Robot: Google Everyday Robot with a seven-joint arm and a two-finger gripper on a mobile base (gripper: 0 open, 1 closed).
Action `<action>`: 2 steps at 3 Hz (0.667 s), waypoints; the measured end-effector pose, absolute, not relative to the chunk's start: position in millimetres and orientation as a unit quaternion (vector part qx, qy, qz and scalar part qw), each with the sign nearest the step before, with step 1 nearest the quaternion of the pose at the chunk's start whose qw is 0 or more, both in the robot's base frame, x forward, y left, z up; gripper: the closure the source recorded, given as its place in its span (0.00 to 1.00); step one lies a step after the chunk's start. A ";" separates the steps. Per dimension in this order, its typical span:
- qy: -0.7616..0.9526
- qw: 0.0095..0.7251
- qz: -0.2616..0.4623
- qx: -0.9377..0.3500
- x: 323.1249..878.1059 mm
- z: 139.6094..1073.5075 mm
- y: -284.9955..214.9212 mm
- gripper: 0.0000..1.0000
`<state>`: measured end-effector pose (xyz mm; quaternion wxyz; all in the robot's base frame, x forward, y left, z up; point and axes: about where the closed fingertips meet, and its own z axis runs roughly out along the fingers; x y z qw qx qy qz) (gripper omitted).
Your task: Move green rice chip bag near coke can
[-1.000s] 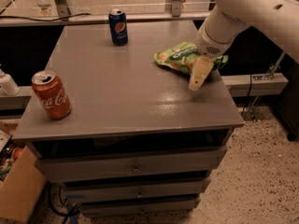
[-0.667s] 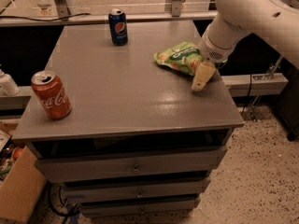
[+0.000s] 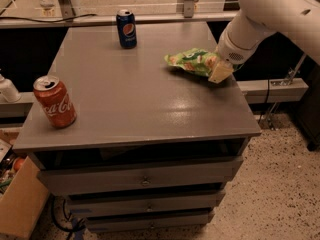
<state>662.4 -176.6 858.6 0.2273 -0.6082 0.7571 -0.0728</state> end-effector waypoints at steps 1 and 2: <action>0.747 0.237 -0.058 -0.619 647.4 883.1 -163.4 0.87; 0.721 0.249 -0.025 -0.646 606.8 905.7 -136.3 1.00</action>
Offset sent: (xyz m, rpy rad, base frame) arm -0.1149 0.0770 0.0734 0.1458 0.0402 0.2485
